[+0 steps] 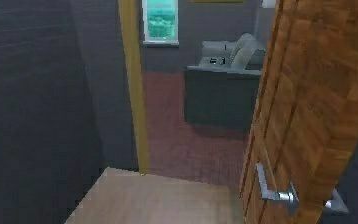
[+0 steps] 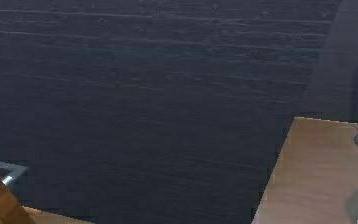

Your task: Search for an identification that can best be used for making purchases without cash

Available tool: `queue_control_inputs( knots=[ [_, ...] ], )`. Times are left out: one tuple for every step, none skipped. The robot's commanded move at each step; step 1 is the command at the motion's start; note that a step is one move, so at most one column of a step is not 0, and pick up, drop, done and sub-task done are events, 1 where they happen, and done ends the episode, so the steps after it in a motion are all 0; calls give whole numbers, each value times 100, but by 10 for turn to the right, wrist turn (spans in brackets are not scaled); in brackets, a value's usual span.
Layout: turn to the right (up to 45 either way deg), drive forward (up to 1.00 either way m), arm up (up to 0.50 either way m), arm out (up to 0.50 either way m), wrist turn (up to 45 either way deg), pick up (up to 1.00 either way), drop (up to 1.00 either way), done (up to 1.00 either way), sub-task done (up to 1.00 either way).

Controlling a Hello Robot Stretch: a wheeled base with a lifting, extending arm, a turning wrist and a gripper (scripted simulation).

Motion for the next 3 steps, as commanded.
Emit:
queue_control_inputs(
  knots=[
    [-150,0,0,0,0,0,0,0,0],
    [0,35,0,0,0,0,0,0,0],
    [240,0,0,0,0,0,0,0,0]
  ],
)
